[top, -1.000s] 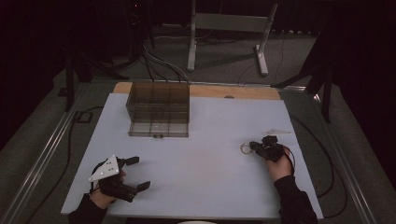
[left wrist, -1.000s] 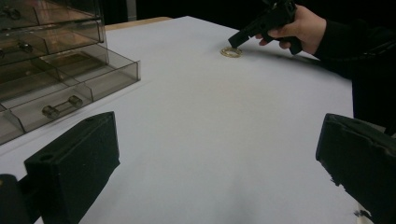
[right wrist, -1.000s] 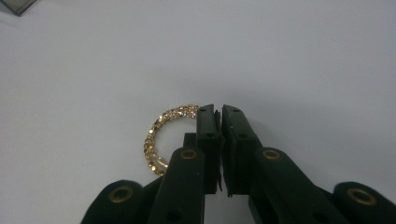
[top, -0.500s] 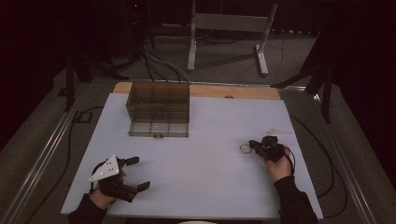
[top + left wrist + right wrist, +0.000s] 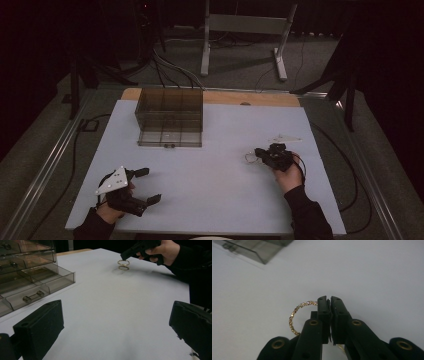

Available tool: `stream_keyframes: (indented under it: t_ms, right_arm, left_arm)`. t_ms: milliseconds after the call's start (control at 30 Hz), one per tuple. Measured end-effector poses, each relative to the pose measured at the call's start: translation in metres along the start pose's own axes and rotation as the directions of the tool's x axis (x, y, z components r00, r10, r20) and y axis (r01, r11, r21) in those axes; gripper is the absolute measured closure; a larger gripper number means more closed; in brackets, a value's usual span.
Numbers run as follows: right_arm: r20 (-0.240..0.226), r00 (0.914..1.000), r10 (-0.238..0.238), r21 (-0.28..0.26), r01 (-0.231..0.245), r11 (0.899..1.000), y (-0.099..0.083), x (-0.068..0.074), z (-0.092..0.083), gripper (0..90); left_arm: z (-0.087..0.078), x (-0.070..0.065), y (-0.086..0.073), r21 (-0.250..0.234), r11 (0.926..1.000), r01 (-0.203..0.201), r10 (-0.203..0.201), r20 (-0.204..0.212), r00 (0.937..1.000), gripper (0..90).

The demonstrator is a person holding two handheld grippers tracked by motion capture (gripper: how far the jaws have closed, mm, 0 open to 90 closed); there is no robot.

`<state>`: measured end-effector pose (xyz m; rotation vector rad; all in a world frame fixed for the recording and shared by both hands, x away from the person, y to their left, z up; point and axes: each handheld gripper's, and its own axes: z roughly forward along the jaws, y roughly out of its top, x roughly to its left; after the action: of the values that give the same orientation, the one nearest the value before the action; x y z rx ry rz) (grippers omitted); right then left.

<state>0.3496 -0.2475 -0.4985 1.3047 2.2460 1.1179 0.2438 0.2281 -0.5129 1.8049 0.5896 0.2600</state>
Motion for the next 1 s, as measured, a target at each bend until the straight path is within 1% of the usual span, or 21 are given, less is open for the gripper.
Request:
stream_keyframes:
  t_ms: [67, 267, 400, 567, 633, 767, 833, 1000]
  right_arm:
    - [-0.014, 0.9998, -0.016, 0.003, 0.016, 1.000, 0.004, 0.007, 0.005, 87.2]
    - [-0.059, 0.9974, -0.042, 0.004, 0.043, 0.999, 0.016, 0.028, 0.020, 87.2]
    - [-0.090, 0.9946, -0.052, -0.002, 0.052, 0.999, 0.026, 0.044, 0.031, 87.3]
    - [-0.128, 0.9904, -0.051, -0.015, 0.050, 0.999, 0.041, 0.061, 0.044, 87.2]
    - [-0.133, 0.9894, -0.057, -0.024, 0.055, 0.998, 0.047, 0.067, 0.048, 87.2]
    - [-0.151, 0.9871, -0.053, -0.032, 0.049, 0.998, 0.057, 0.077, 0.056, 87.2]
    - [-0.155, 0.9862, -0.058, -0.035, 0.053, 0.998, 0.062, 0.082, 0.059, 87.2]
    - [-0.165, 0.9837, -0.073, -0.043, 0.067, 0.997, 0.075, 0.095, 0.068, 87.2]
  left_arm:
    - [0.000, 0.000, 0.000, -0.002, 1.0000, 0.000, 0.000, 0.001, 1.0000, 0.5]
    - [0.000, 0.000, 0.000, -0.003, 1.0000, 0.001, -0.001, 0.004, 1.0000, 0.5]
    - [0.000, 0.000, 0.000, 0.001, 1.0000, -0.001, 0.001, 0.003, 1.0000, 0.5]
    - [0.000, 0.000, 0.000, 0.003, 1.0000, -0.002, 0.002, 0.004, 1.0000, 0.5]
    - [0.000, 0.000, 0.000, -0.001, 1.0000, 0.000, 0.000, 0.004, 1.0000, 0.5]
    - [-0.001, 0.000, 0.000, 0.001, 1.0000, -0.002, 0.002, 0.003, 1.0000, 0.5]
    - [-0.001, 0.000, 0.000, -0.007, 1.0000, 0.005, -0.005, 0.005, 1.0000, 0.5]
    - [-0.001, 0.000, 0.000, -0.004, 1.0000, 0.003, -0.003, 0.007, 1.0000, 0.5]
